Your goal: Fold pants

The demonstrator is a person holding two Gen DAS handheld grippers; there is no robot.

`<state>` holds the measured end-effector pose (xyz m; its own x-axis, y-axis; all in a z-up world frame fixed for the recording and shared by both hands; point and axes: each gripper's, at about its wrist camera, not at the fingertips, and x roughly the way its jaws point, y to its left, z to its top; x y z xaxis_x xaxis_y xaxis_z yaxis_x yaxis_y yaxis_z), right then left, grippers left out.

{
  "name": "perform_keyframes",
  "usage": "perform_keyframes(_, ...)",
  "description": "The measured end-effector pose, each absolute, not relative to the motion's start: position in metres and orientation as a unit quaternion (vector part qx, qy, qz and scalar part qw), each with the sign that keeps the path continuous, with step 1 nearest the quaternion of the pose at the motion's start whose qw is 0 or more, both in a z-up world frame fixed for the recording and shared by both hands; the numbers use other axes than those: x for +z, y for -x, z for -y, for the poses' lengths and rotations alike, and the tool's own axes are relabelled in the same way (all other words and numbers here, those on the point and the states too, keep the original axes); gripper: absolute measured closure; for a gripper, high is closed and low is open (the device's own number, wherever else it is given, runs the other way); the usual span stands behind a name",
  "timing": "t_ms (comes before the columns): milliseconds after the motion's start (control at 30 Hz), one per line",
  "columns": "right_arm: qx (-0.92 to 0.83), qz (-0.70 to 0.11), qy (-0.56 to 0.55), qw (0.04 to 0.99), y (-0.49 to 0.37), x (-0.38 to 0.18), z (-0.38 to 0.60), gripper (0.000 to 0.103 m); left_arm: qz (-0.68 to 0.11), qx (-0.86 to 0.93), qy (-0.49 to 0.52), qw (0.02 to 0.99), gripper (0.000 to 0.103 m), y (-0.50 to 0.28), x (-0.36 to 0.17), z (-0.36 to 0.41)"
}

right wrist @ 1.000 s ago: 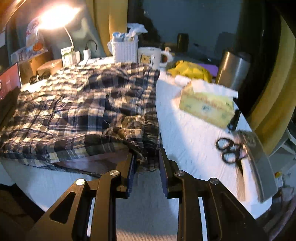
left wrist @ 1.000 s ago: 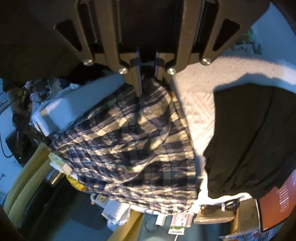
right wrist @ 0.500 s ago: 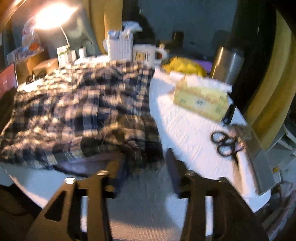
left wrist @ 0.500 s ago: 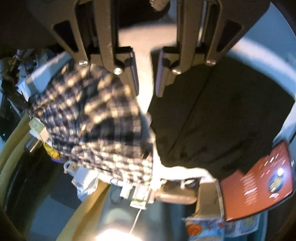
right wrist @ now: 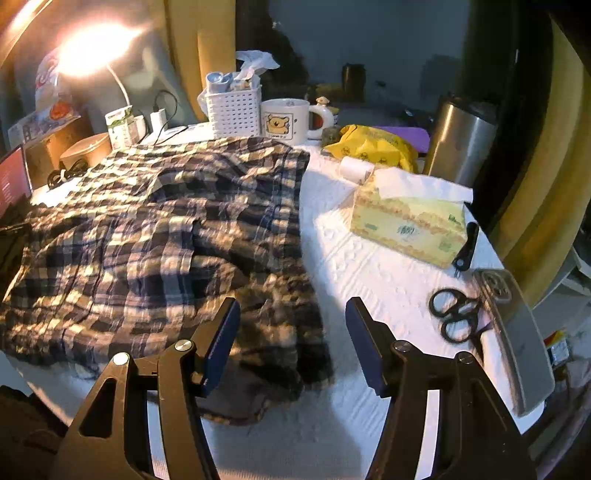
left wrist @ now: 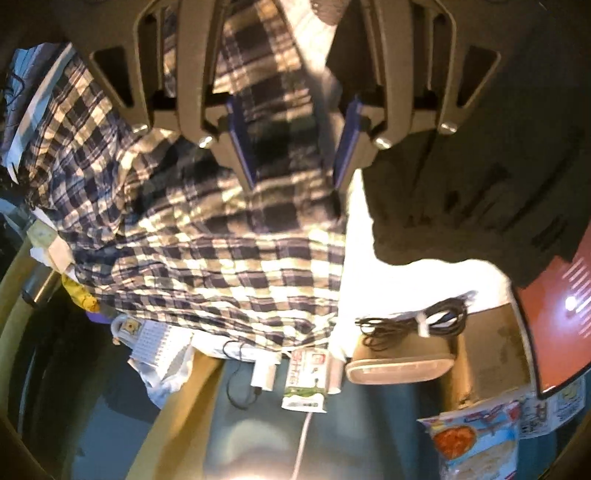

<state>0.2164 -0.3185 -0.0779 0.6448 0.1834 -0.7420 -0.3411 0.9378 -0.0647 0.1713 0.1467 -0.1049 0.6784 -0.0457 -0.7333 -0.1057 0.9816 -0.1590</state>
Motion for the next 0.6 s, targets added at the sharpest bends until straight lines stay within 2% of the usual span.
perform_keyframes(167, 0.146, -0.392, 0.095, 0.903, -0.238, -0.073, 0.312, 0.04, -0.438, 0.014, 0.09, 0.894, 0.054, -0.194, -0.118, -0.143)
perform_keyframes(267, 0.157, -0.39, 0.096, 0.902, -0.25, -0.073, 0.304, 0.04, -0.421, 0.005, 0.118, 0.899, 0.055, -0.196, -0.122, -0.151)
perform_keyframes(333, 0.166, -0.391, 0.1, 0.9, -0.256, -0.074, 0.296, 0.04, -0.423, 0.01, 0.113, 0.899, 0.067, -0.198, -0.125, -0.152)
perform_keyframes(367, 0.173, -0.391, 0.101, 0.898, -0.26, -0.075, 0.291, 0.04, -0.427, 0.014, 0.109, 0.898, 0.08, -0.199, -0.127, -0.153)
perform_keyframes(533, 0.199, -0.391, 0.113, 0.892, -0.275, -0.083, 0.266, 0.04, -0.433, 0.025, 0.089, 0.897, 0.093, -0.203, -0.132, -0.152)
perform_keyframes(567, 0.198, -0.39, 0.117, 0.892, -0.277, -0.085, 0.261, 0.043, -0.431, 0.032, 0.082, 0.898, 0.095, -0.203, -0.132, -0.152)
perform_keyframes(600, 0.201, -0.391, 0.12, 0.89, -0.28, -0.087, 0.256, 0.052, -0.429, 0.041, 0.071, 0.899, 0.095, -0.204, -0.131, -0.152)
